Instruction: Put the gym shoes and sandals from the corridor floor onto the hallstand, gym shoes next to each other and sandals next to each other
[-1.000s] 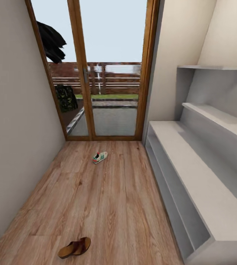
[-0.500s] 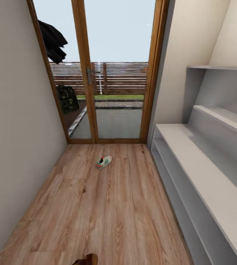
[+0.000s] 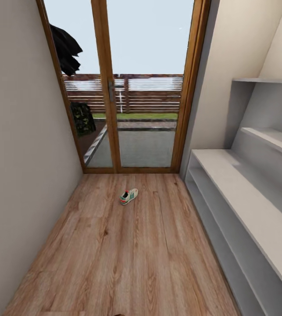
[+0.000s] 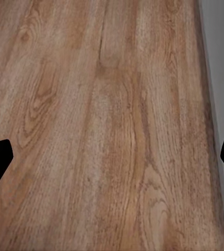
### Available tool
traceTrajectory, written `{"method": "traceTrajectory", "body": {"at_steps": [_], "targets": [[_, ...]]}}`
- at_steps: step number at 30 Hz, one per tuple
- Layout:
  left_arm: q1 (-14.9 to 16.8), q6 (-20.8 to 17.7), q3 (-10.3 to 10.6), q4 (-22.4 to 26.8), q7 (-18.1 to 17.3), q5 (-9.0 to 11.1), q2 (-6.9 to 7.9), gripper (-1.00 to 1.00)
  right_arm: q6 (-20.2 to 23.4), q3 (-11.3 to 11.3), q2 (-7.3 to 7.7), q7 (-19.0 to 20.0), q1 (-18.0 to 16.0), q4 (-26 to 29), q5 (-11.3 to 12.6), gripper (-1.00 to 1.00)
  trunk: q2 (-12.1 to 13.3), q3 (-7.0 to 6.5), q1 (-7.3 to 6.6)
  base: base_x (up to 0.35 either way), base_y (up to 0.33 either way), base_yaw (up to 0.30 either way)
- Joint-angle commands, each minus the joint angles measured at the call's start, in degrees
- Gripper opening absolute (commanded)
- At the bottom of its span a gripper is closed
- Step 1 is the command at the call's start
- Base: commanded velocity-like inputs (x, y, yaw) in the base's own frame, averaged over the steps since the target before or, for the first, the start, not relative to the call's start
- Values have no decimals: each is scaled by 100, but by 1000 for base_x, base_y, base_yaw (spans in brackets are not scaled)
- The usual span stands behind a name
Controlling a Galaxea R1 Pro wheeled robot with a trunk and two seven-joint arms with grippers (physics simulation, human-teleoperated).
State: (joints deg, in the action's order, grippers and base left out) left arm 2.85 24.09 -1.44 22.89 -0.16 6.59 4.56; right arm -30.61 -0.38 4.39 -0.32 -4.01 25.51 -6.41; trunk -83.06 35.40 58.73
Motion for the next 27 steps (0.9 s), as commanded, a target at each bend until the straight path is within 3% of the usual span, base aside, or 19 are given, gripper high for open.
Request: {"method": "traceTrajectory", "body": {"at_steps": [1, 16, 27], "targets": [[3, 17, 12, -4, -2, 44, 1, 100, -15, -5, 1, -3, -3, -3, -37, 100, -2, 5, 0, 15, 26, 0], [-3, 17, 12, -4, -2, 44, 1, 100, -15, -5, 1, -3, -3, -3, -37, 100, -2, 5, 0, 4, 17, 0], [-4, 17, 12, -4, -2, 44, 1, 100, -15, 2, 1, -3, -3, -3, -44, 100, -2, 5, 0, 35, 238, 0]]}}
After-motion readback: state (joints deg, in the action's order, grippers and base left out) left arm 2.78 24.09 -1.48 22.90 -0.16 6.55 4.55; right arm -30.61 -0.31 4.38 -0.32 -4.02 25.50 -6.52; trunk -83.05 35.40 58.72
